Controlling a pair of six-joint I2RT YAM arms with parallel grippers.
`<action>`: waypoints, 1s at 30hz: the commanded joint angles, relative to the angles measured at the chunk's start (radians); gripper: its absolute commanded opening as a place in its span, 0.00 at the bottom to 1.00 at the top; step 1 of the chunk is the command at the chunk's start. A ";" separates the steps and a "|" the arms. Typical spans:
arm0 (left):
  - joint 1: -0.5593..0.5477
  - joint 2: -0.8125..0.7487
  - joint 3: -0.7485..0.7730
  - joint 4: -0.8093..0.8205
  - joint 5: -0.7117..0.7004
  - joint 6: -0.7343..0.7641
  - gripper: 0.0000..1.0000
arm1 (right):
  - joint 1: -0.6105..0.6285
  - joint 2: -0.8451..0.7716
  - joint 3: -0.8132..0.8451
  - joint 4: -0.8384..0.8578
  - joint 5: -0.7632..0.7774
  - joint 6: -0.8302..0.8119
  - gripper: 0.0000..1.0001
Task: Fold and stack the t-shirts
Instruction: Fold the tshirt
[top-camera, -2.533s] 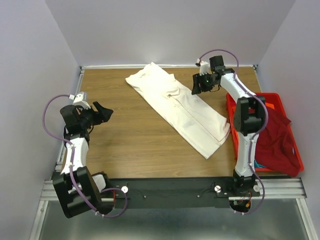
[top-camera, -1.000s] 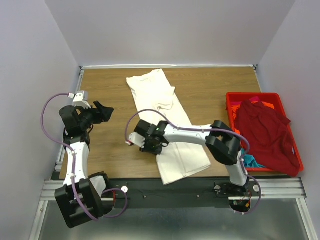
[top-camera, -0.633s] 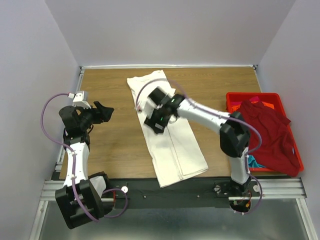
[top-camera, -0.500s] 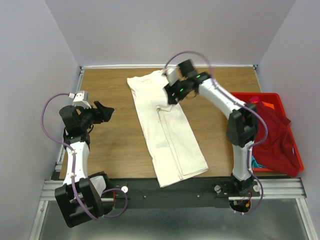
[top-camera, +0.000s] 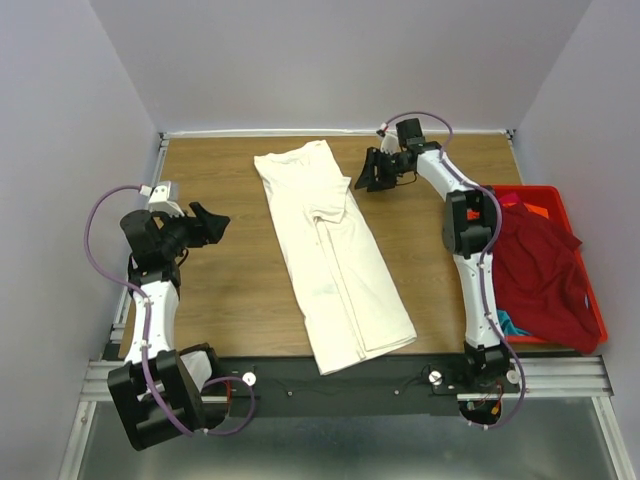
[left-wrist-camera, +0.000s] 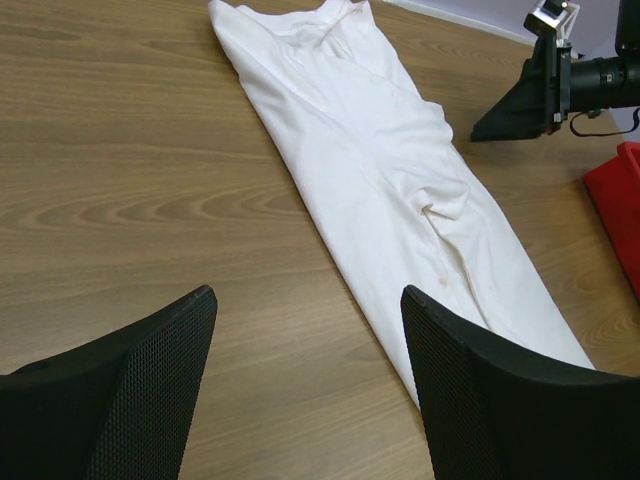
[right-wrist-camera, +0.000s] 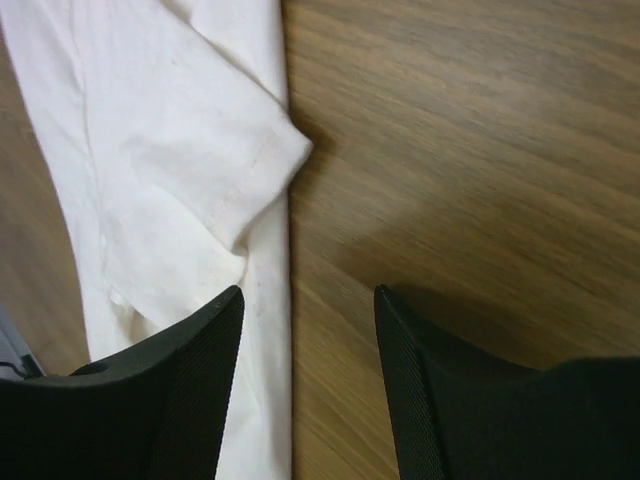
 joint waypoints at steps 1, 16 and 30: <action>-0.003 0.002 0.001 0.016 0.027 0.010 0.82 | 0.008 0.072 0.073 0.046 -0.082 0.112 0.61; -0.009 0.002 0.000 0.013 0.013 0.008 0.82 | 0.014 0.234 0.188 0.142 -0.117 0.259 0.50; -0.012 -0.011 0.001 0.009 0.001 0.010 0.82 | 0.016 0.274 0.202 0.170 -0.089 0.308 0.41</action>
